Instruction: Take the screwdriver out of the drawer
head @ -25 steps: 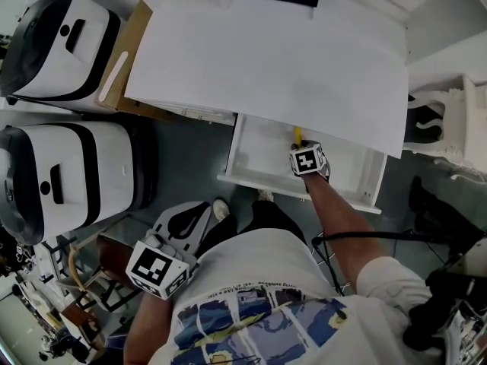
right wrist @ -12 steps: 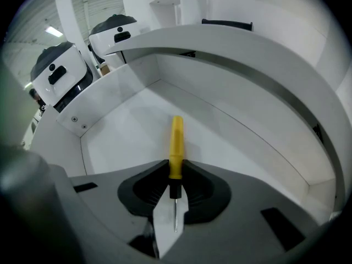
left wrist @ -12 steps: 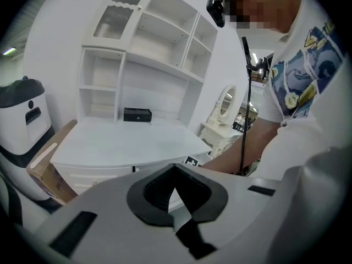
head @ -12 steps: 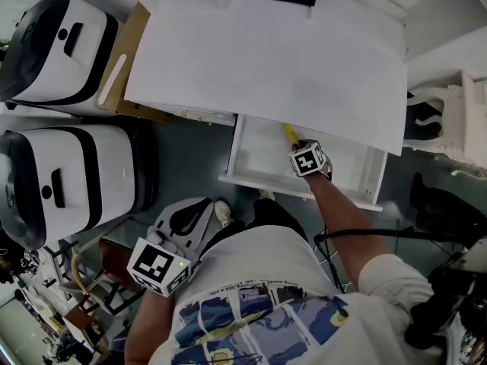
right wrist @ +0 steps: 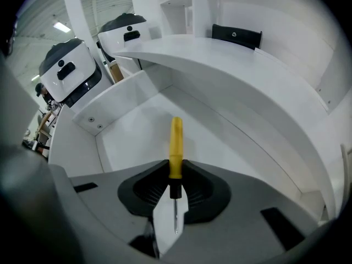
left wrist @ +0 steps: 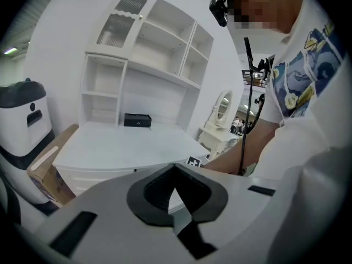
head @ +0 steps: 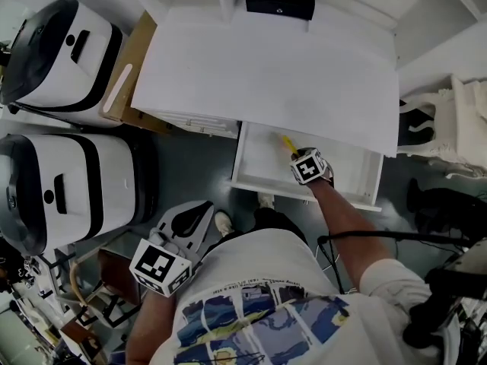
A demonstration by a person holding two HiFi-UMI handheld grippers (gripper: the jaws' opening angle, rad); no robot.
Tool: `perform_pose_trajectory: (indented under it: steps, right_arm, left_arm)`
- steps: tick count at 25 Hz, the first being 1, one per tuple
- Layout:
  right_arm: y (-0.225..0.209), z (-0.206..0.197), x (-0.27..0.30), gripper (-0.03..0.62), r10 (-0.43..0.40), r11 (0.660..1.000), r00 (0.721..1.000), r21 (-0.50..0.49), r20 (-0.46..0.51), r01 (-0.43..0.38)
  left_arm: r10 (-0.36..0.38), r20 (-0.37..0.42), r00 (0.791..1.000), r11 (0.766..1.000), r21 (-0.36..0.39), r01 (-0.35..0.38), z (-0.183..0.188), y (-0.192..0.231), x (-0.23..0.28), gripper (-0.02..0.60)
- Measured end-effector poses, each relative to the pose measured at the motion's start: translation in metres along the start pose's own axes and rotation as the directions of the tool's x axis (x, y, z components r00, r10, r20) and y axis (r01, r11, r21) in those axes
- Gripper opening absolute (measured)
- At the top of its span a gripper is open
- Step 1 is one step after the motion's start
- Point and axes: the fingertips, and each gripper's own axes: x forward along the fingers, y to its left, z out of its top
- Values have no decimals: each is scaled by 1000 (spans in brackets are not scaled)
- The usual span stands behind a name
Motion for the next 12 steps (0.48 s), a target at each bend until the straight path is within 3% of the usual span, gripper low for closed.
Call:
perform_pose_trajectory:
  steps: [12]
  right_arm:
    - [28, 16, -58, 94, -1, 999, 998, -34, 62, 3]
  left_arm:
    - [-51, 84, 995, 998, 31, 48, -7, -1, -34, 14]
